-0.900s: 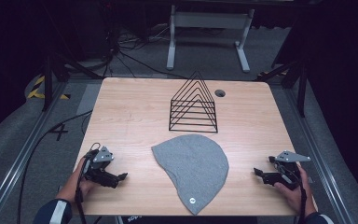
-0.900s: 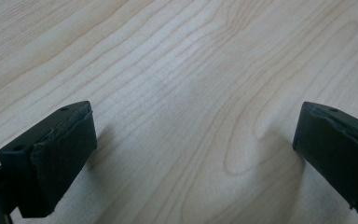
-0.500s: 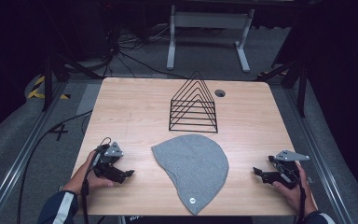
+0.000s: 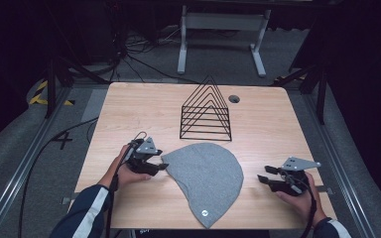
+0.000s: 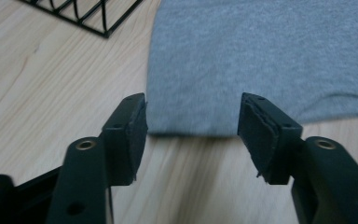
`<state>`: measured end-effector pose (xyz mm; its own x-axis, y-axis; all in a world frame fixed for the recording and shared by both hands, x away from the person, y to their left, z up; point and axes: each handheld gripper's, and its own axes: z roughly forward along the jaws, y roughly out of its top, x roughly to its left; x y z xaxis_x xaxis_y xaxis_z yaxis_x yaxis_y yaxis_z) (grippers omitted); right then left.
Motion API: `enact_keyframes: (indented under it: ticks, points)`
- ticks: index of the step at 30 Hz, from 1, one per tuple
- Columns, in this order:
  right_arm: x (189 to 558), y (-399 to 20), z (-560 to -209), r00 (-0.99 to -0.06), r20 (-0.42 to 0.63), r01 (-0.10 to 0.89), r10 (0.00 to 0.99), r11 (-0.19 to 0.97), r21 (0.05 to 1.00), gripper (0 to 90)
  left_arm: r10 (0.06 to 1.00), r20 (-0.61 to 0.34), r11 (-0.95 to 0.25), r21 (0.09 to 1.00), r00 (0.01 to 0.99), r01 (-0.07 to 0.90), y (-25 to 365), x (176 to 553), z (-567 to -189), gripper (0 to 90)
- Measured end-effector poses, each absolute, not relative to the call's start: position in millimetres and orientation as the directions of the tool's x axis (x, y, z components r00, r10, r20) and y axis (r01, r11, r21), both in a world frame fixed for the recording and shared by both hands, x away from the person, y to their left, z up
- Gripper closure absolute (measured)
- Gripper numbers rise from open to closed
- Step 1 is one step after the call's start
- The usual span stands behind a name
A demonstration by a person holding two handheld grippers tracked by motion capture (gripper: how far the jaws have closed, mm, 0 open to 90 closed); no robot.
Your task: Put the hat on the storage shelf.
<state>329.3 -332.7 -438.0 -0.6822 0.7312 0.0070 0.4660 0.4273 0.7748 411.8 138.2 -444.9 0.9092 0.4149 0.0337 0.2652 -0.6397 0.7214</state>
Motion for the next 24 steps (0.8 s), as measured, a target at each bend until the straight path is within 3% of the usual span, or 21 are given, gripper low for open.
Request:
enact_keyframes:
  ticks: [7,12,17,24]
  points:
    - [311.4,-252.0,-440.4,-0.832,0.0,0.346,0.555,0.518,0.782,71.6,0.377,0.087,-0.68,0.702,0.922,0.212,101.5,427.1,-446.7,53.0]
    - [296.8,-206.6,-445.4,-0.901,-0.004,0.27,0.433,0.571,0.775,78.1,0.381,0.073,-0.674,0.705,0.922,0.222,90.5,434.8,-453.3,54.1]
    - [284.4,-171.8,-461.5,-0.948,0.01,0.225,0.317,0.65,0.725,78.9,0.39,0.074,-0.69,0.684,0.918,0.238,84.6,436.1,-464.5,50.6]
    - [284.3,-177.7,-463.4,-0.957,-0.001,0.206,0.289,0.682,0.702,77.3,0.405,0.049,-0.681,0.683,0.913,0.265,91.3,422.7,-464.7,54.3]
